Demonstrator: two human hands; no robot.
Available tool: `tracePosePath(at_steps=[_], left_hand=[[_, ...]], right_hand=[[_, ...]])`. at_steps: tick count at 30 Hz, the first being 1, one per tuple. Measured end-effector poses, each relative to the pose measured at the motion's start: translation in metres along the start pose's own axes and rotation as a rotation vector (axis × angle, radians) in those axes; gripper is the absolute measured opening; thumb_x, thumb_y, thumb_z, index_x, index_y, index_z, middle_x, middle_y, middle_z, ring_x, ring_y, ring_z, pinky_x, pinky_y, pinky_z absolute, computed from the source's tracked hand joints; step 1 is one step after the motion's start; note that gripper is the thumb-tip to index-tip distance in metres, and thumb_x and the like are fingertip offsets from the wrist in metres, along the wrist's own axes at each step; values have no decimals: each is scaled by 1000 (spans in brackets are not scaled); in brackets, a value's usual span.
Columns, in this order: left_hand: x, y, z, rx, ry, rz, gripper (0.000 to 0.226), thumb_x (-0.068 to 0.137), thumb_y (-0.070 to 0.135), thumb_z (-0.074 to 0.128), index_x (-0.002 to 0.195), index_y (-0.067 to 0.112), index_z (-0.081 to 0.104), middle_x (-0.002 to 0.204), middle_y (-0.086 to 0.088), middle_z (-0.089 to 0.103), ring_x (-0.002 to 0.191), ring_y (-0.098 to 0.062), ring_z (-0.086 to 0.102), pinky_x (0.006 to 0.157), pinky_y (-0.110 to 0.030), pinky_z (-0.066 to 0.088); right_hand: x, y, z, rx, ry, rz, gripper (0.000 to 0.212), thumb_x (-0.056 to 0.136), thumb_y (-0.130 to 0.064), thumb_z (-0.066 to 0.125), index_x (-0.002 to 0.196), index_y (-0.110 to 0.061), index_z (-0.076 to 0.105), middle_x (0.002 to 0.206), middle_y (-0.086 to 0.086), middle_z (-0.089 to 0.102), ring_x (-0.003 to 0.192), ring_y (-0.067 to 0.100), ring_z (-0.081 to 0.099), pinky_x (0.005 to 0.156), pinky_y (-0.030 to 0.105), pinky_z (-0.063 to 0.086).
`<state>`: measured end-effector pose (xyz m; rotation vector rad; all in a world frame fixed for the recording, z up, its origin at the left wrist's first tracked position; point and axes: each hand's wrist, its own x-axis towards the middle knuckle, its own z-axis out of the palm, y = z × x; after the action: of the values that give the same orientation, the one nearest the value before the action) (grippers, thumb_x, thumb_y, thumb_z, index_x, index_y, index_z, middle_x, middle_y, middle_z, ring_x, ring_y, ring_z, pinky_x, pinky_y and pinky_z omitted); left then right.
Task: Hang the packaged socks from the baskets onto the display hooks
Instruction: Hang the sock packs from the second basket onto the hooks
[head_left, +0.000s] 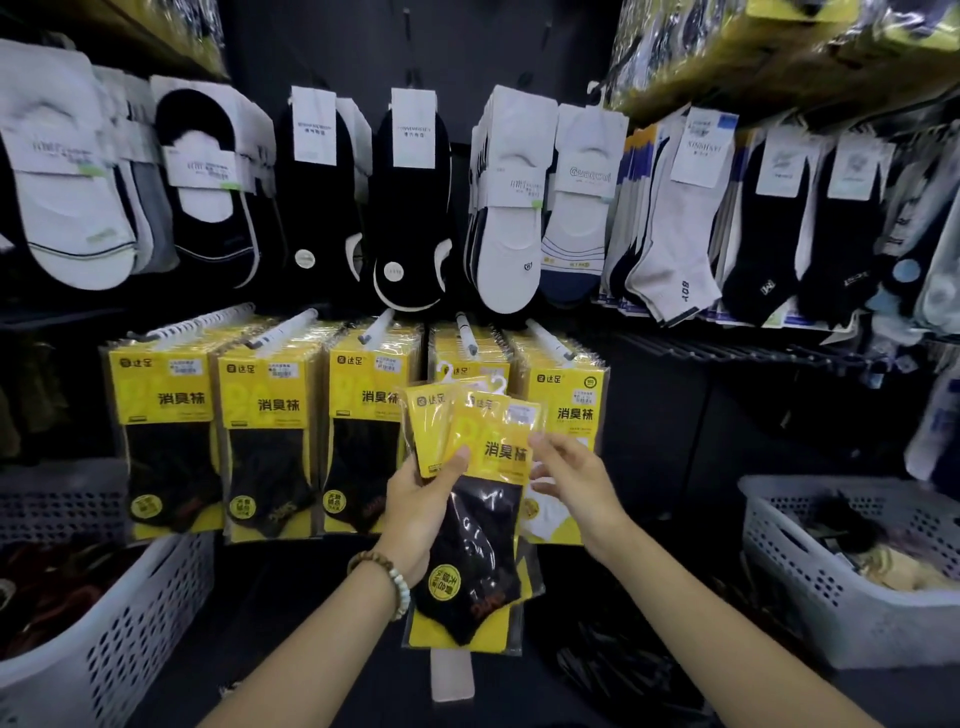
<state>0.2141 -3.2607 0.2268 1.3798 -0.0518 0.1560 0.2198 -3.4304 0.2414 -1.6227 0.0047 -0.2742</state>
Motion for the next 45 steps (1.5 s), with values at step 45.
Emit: tracePosePath(at_steps=[45], left_hand=[[10,7,26,157,-74,112,28,93,43,50,111,24,62,90,26,66,86,10,60,76,-11,49]], right_hand=[[16,-20,-16,8,49,-37,28,94,-40,52,108,-17,61,110,2,65,99,15,63,89,30,50]])
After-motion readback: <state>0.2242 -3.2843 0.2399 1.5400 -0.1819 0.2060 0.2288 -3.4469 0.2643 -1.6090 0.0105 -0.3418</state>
